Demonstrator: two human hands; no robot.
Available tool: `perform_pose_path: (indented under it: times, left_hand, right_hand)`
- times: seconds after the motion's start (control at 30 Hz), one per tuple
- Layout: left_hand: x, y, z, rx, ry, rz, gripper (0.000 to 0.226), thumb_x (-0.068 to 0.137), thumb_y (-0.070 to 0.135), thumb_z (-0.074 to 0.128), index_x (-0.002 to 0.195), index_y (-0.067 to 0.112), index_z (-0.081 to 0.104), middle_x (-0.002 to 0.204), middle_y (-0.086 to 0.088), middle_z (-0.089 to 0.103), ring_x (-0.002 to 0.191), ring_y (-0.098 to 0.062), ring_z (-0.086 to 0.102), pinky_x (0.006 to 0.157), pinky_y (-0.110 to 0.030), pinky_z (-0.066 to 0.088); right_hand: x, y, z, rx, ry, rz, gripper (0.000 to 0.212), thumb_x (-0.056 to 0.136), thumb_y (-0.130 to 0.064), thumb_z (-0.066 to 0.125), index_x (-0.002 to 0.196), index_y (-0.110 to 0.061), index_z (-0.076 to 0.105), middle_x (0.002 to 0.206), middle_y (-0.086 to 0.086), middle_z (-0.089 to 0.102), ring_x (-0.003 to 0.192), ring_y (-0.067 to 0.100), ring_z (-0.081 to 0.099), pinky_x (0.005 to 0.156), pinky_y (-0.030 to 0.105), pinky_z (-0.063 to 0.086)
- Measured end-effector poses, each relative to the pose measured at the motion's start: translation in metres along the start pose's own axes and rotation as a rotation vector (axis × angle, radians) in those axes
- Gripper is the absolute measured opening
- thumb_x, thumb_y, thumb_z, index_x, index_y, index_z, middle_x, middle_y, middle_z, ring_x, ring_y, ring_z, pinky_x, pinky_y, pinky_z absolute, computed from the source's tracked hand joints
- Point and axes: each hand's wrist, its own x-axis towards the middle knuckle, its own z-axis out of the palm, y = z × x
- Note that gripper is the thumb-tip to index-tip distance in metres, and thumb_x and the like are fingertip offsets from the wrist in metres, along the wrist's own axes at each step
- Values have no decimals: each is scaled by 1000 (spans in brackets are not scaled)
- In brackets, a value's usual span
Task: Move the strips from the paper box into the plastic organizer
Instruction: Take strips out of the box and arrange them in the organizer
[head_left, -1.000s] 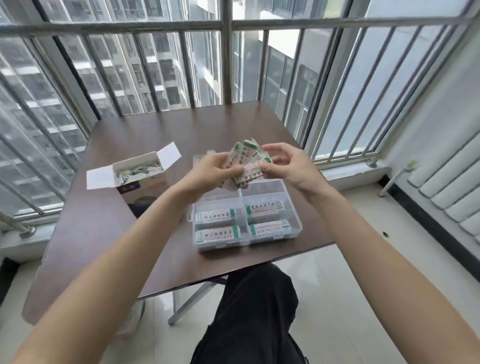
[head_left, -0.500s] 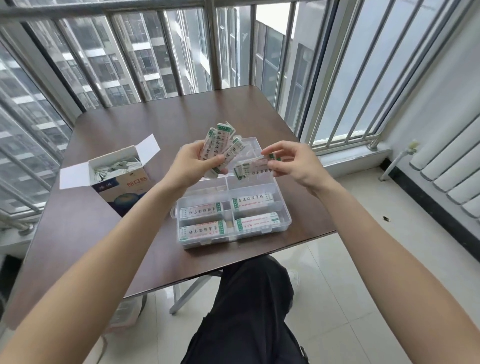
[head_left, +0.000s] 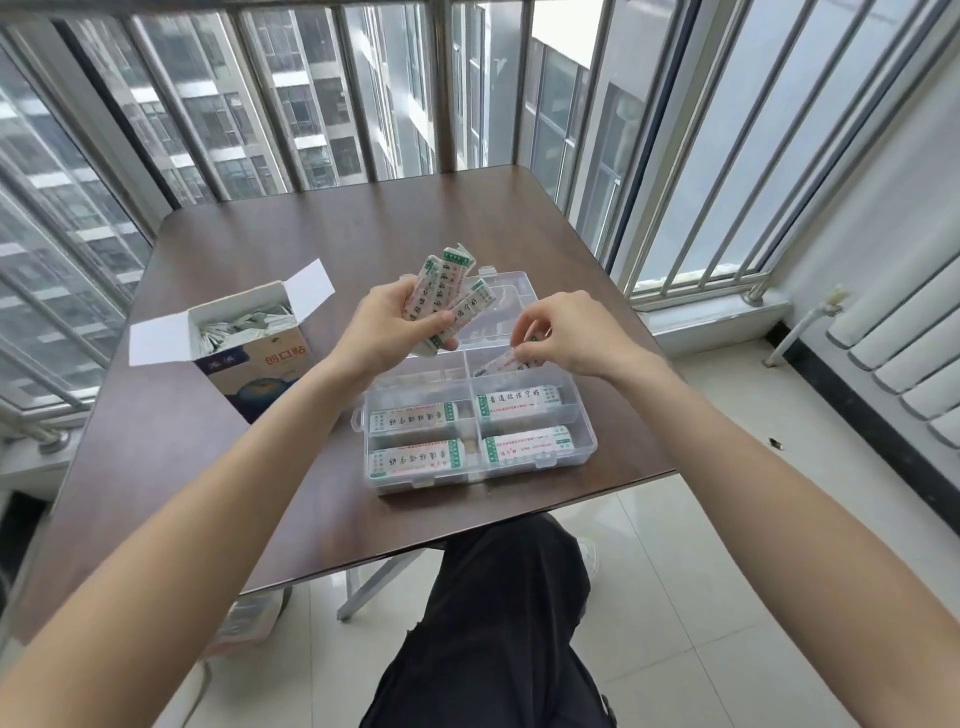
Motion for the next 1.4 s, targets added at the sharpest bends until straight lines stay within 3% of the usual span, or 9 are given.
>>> perform_pose_path:
  times: [0.13,0.27,0.63,0.8,0.97,1.13,1.23,1.3,1.4]
  left_hand:
    - [0,-1,-4,-1,-18,-10,26,88,10,63,114,11,58,99,-2,69,72,-18,72,70,-32,59]
    - [1,-1,-7,15,-45,-2,28,88,11,64,115,9,58,102,-5,69,74,-22,72,73,-38,58]
    - [-5,3,-2,-85,-75,1,30,89,9,62,115,9,48,100,-2,68,69,-15,72,56,-21,54]
    - [-4,2,-6,-91,-72,9,27,90,8,61,113,10,49,98,-1,68,68,-16,72,55,-20,53]
    - [-4,2,-7,-83,-76,10,27,89,9,62,113,9,50,96,0,69,69,-17,72,54,-20,52]
    - [-3,-1,-6,-89,-86,12,29,89,8,62,115,9,50,98,-2,68,70,-19,72,56,-22,54]
    - [-3,-1,-6,-90,-85,19,28,89,8,62,114,10,50,97,-2,69,71,-19,72,58,-23,54]
    - [-3,0,-5,-101,-85,24,27,89,8,62,112,10,51,96,-2,69,70,-19,72,57,-23,55]
    - [-3,4,-1,-129,-97,21,27,88,7,62,112,11,51,97,-3,68,68,-17,72,56,-23,55]
  right_hand:
    - [2,-10,0,-312,-43,-70,12,84,-21,64,90,-27,73,90,-6,68,89,20,62,68,26,40]
    - [5,-11,-4,-382,-59,-114,7,83,-26,68,90,-24,71,93,-4,69,87,20,61,68,27,42]
    - [9,-16,-7,-588,-94,-256,18,92,-29,58,105,-28,70,108,4,66,96,27,61,69,27,36]
    - [9,-20,-12,-681,-188,-307,18,92,-25,57,105,-29,70,104,2,66,91,26,60,69,28,39]
    - [10,-25,-5,-855,-210,-364,17,84,-11,54,85,-22,68,78,1,54,74,28,48,57,26,31]
    - [10,-17,0,-681,-185,-397,23,96,-24,51,112,-26,67,105,0,69,99,25,61,72,30,42]
    - [7,-8,3,-544,-139,-359,24,95,-21,52,113,-25,67,105,0,70,96,22,62,76,30,44]
    - [2,-4,2,-263,-36,-272,20,94,-19,56,108,-19,70,97,2,72,85,16,65,75,27,48]
    - [-5,-6,-1,492,128,-89,12,91,-17,62,99,-10,67,84,10,72,65,16,69,57,23,54]
